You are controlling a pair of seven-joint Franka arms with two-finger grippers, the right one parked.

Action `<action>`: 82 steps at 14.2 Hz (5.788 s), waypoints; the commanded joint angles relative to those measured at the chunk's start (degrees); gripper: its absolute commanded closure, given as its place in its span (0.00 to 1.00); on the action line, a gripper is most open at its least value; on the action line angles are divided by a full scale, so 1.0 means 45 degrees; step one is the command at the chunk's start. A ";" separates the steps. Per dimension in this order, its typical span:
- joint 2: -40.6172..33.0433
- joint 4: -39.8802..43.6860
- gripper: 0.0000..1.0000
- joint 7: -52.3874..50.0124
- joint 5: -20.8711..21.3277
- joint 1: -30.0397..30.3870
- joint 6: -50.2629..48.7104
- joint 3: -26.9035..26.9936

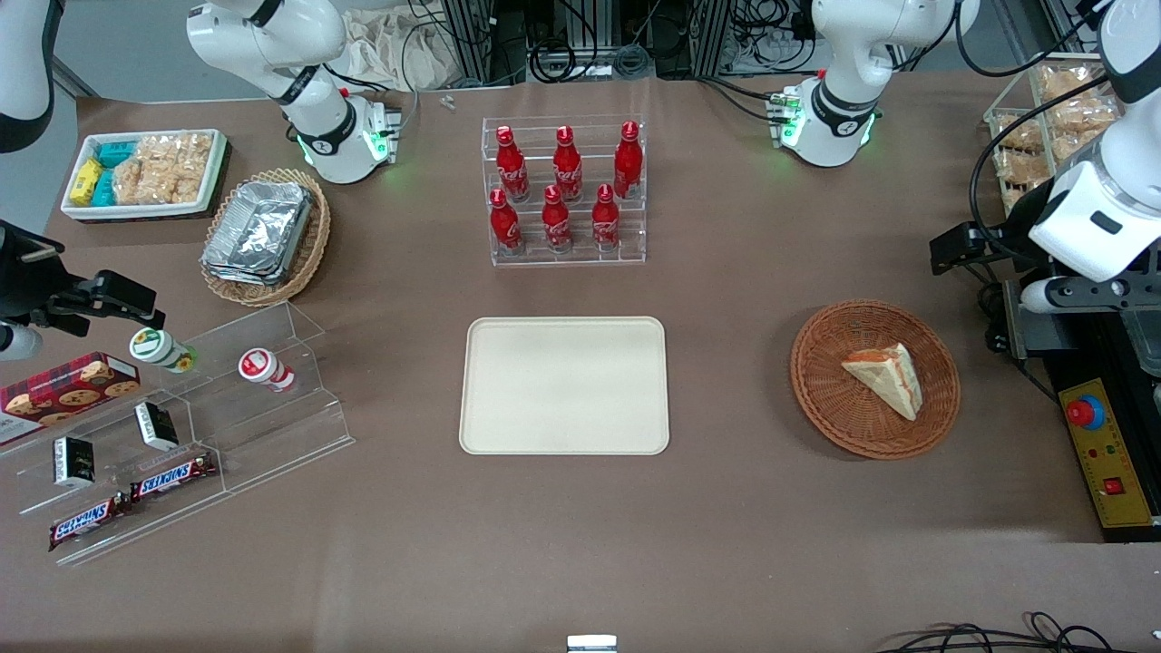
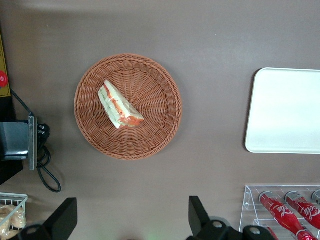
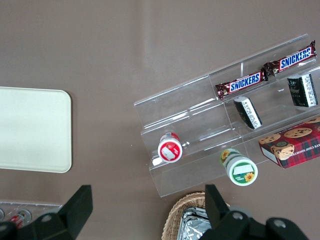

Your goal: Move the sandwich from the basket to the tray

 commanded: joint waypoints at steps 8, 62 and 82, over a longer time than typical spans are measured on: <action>0.0449 -0.0362 0.00 -0.5791 0.0873 -0.0122 0.0716 -0.0196; 0.5976 -0.3566 1.00 -0.9293 0.3523 -0.1977 1.0580 -0.5919; 0.4907 0.0165 0.00 -1.1892 0.5229 -0.0965 0.6755 -0.5958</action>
